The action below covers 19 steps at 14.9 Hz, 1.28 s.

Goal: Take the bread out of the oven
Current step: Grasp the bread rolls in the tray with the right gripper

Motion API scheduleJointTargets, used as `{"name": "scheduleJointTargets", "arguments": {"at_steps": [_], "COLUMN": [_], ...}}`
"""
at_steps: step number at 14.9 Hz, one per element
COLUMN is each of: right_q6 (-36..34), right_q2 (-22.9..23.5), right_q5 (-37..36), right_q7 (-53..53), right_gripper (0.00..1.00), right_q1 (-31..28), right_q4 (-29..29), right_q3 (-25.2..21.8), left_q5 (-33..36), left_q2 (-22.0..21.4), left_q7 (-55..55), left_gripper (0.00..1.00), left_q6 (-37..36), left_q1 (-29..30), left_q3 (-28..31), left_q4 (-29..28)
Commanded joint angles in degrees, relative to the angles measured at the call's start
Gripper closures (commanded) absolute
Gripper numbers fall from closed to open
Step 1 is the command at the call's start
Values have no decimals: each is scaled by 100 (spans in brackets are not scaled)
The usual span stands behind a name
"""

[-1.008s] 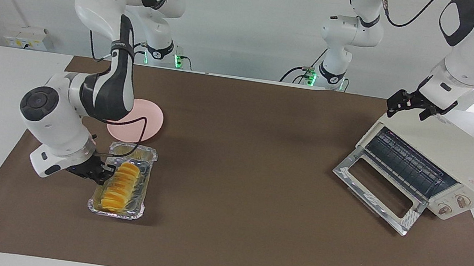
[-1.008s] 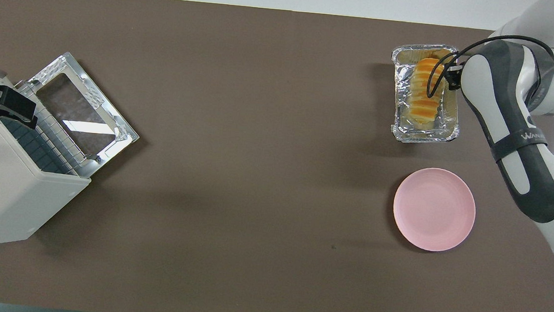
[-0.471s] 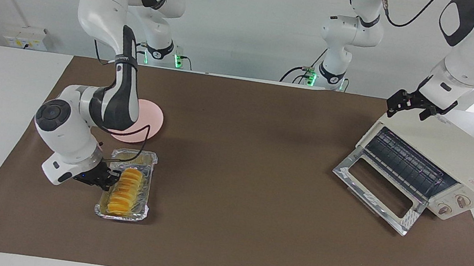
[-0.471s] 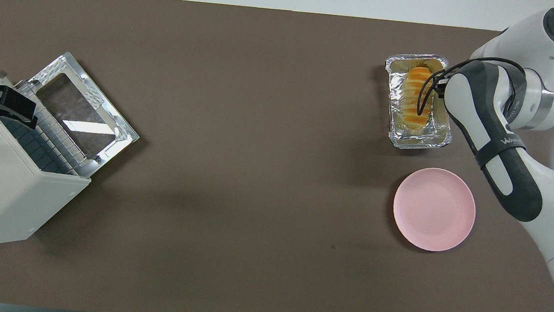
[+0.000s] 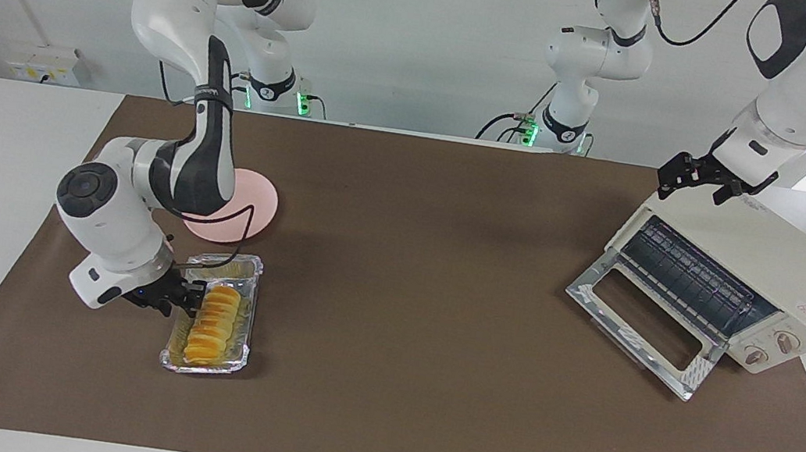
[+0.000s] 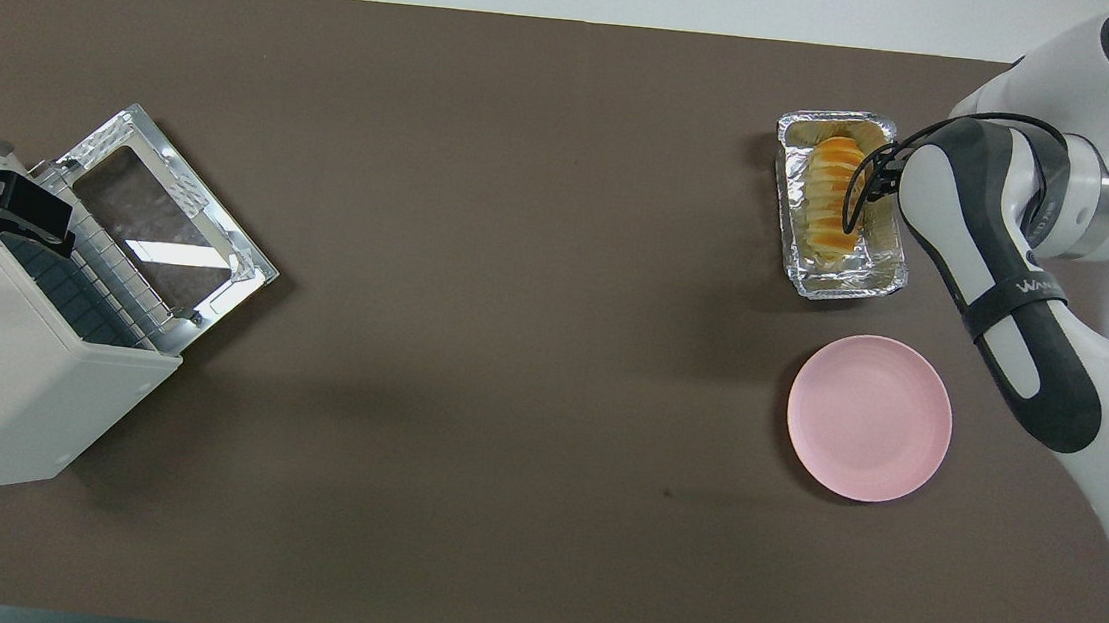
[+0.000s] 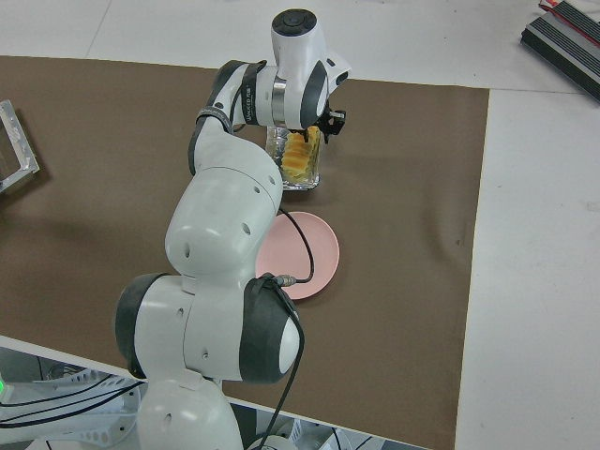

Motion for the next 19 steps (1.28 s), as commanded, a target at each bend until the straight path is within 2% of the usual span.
{"name": "scheduleJointTargets", "arguments": {"at_steps": [1, 7, 17, 18, 19], "right_q6": [-320, 100, 1481, 1516, 1534], "right_q2": [-280, -157, -166, -175, -175], "right_q5": [-136, -356, -620, -620, -620], "right_q7": [-129, 109, 434, 417, 408], "right_gripper": [0, 0, 0, 9, 27], "right_q1": [60, 341, 614, 614, 606], "right_q4": [-29, -124, -1223, -1250, -1285], "right_q3": [11, 20, 20, 20, 20], "left_q5": [-72, -72, -72, -72, -72], "left_q2": [-182, -182, -182, -182, -182], "left_q7": [16, 16, 16, 16, 16], "left_gripper": [0, 0, 0, 0, 0], "left_q6": [119, 119, 119, 119, 119], "left_q1": [17, 17, 17, 17, 17], "left_q3": [17, 17, 17, 17, 17], "left_q4": [-220, -220, -220, -220, -220]}}
